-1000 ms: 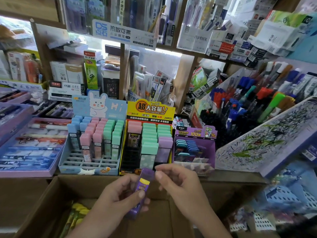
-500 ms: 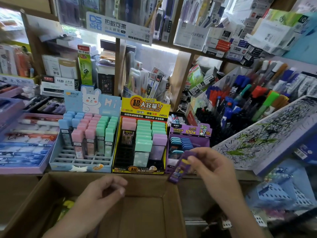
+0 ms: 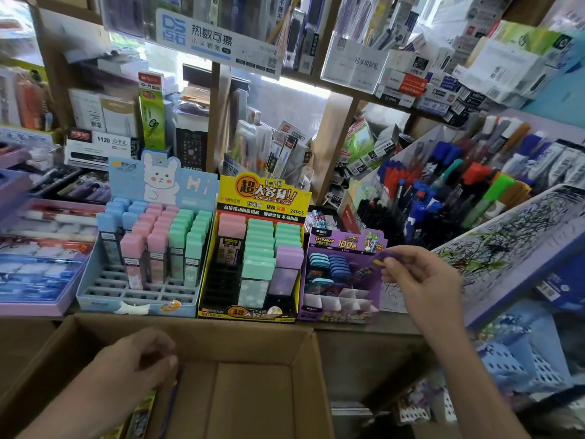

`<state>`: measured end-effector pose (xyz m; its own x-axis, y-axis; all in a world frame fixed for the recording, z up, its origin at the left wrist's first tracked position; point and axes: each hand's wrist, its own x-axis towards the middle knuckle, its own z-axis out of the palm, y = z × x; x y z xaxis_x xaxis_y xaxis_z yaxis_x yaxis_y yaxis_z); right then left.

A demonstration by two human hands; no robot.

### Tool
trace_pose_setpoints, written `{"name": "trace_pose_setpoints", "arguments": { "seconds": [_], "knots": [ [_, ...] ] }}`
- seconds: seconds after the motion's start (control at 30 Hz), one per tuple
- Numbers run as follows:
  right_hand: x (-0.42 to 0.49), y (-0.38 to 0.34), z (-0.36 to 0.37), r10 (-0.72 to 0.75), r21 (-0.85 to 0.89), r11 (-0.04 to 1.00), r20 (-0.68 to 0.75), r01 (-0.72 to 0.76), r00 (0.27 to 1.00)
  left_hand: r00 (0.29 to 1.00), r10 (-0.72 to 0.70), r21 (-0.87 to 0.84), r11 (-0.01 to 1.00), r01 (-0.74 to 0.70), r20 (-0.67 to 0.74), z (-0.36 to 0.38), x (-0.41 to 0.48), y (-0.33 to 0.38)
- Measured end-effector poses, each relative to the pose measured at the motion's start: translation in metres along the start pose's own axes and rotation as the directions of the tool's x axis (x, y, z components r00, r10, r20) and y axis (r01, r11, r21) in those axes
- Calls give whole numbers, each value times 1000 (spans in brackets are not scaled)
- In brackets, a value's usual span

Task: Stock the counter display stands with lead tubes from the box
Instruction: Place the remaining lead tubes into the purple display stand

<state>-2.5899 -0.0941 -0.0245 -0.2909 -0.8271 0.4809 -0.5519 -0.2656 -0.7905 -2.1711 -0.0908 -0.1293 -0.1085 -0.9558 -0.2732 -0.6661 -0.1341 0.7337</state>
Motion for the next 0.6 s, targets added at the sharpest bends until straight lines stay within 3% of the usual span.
{"name": "trace_pose_setpoints", "arguments": {
  "seconds": [0.4, 0.6],
  "knots": [
    [6, 20, 25, 16, -58, 998, 45, -14, 999, 996, -87, 130, 988, 85, 13, 3, 3, 3],
    [4, 31, 35, -9, -243, 970, 45, 19, 999, 999, -40, 159, 987, 37, 13, 2, 1, 12]
  ]
}}
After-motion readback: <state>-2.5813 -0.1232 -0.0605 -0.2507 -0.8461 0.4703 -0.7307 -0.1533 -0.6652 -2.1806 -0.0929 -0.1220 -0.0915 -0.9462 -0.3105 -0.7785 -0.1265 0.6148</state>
